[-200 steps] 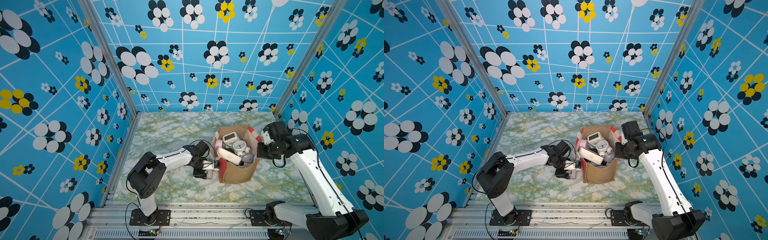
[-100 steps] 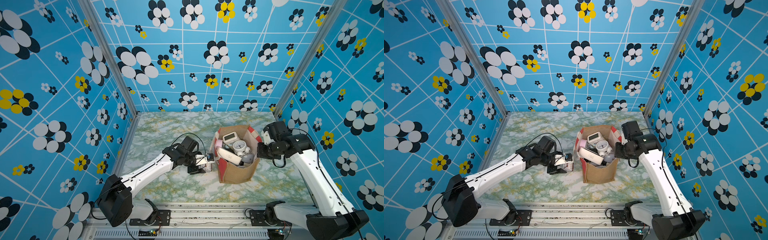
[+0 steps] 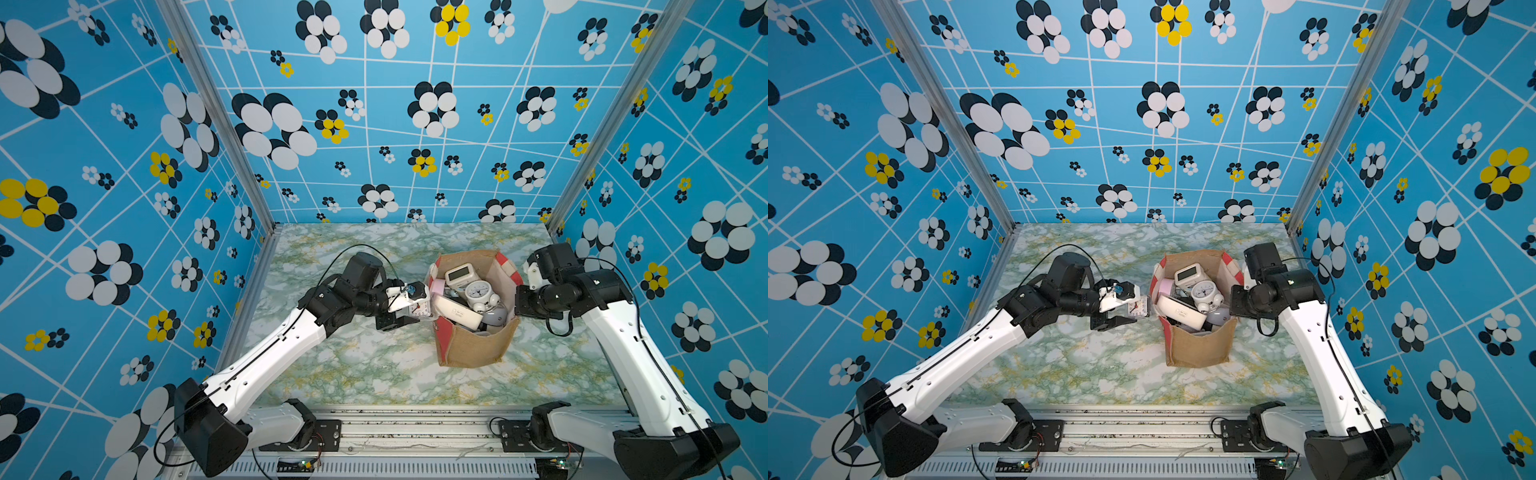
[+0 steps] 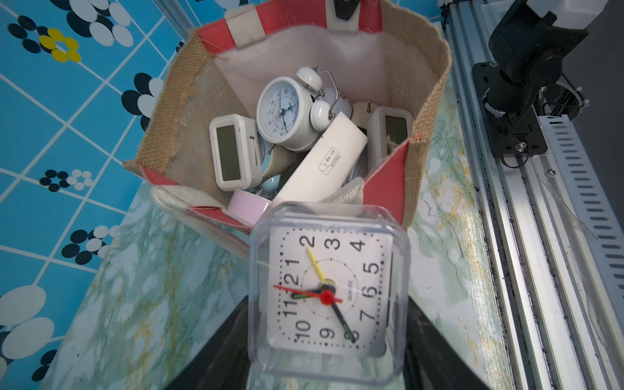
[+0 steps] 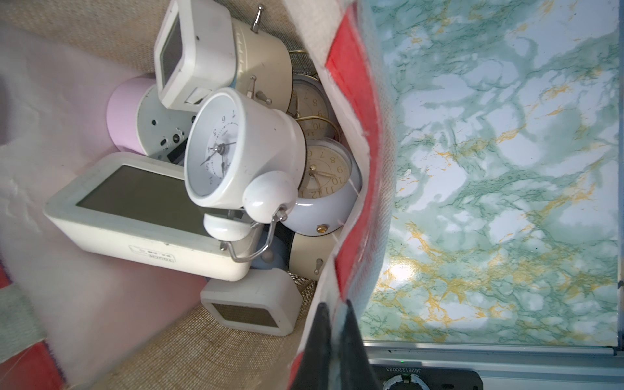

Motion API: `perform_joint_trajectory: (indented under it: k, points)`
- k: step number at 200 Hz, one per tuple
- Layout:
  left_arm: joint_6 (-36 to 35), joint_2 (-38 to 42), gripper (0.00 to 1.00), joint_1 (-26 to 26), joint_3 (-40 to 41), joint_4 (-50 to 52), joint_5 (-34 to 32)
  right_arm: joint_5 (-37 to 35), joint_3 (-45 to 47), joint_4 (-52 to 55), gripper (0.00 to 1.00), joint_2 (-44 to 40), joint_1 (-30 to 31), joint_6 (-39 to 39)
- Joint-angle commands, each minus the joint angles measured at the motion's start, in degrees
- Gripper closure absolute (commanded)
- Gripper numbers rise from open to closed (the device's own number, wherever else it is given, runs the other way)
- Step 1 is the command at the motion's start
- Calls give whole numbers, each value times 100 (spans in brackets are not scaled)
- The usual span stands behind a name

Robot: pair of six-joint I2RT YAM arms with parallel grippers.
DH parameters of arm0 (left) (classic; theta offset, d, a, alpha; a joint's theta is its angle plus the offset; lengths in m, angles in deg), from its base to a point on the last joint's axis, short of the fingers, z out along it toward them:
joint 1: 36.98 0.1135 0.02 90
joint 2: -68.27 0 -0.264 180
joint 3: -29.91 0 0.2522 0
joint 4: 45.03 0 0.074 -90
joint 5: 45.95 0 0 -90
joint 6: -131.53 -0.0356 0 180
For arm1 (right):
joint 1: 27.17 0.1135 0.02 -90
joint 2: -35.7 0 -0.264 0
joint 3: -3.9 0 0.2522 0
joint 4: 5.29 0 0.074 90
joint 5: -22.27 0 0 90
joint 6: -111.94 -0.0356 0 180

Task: Put the alarm clock into the canvas bag
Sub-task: Place the alarm at the canvas bag.

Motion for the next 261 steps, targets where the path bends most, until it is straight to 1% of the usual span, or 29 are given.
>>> perform_joint_trajectory:
  k: [1,34,64,76,113,137,177,204,229,238,261]
  points:
    - [278,-158,52,-3,-473,-312,171,-34,16,126,100,-113,-11,-4]
    - [556,-856,52,-183,-1145,-615,-129,-25,8,113,100,-99,-10,-6]
    - [520,-1769,52,-506,-1917,-574,-449,-5,-10,91,100,-95,-10,-23]
    - [610,-2136,52,-578,-2160,-719,-552,-7,3,82,100,-103,-11,-20]
    - [782,-3307,52,-767,-3073,-819,-491,14,36,43,100,-112,-10,-37]
    - [860,-4032,51,-841,-3695,-793,-416,36,61,12,100,-94,-12,-51]
    - [961,-4932,49,-861,-4558,-701,-697,45,105,-14,100,-119,-10,-72]
    - [969,-5255,44,-858,-4895,-642,-640,54,130,-14,100,-134,-9,-80]
    - [1026,-5306,34,-860,-4953,-728,-655,45,162,-29,100,-162,-9,-90]
    - [1049,-5282,27,-859,-4946,-747,-637,45,170,-32,100,-165,-10,-97]
    - [1092,-5131,17,-858,-4871,-790,-610,37,176,-41,100,-169,-13,-97]
